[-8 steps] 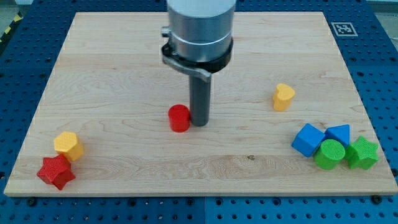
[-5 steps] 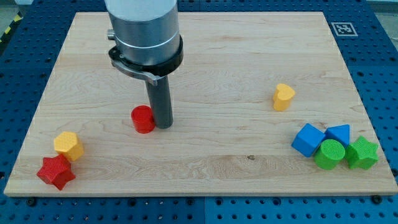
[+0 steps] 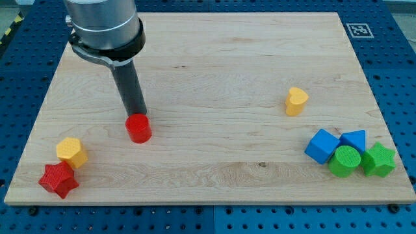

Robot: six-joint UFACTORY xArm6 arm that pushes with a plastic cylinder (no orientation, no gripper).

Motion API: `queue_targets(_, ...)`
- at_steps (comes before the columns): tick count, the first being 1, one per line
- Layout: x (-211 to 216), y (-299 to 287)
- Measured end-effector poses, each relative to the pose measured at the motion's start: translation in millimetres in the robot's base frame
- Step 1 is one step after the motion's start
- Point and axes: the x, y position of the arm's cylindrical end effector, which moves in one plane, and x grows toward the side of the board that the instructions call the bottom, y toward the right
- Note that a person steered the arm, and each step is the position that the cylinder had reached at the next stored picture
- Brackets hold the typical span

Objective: Move the red circle close to the yellow hexagon

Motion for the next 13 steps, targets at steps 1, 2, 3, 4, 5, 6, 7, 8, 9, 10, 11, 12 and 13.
queue_targets(1, -18.7, 13.9)
queue_targets(2, -14.6, 30.0)
queue_targets(3, 15.6, 31.7)
queue_targets(4, 35.7, 29.0)
queue_targets(5, 56.3, 23.6)
queue_targets(6, 68.1, 19.0)
queue_targets(7, 68.2, 9.9)
queue_targets(8, 68.2, 1.1)
queue_targets(9, 68.2, -5.5)
queue_targets(10, 69.1, -20.5)
queue_targets(11, 71.3, -32.9)
queue_targets(12, 59.4, -3.6)
queue_targets(13, 1.7, 49.5)
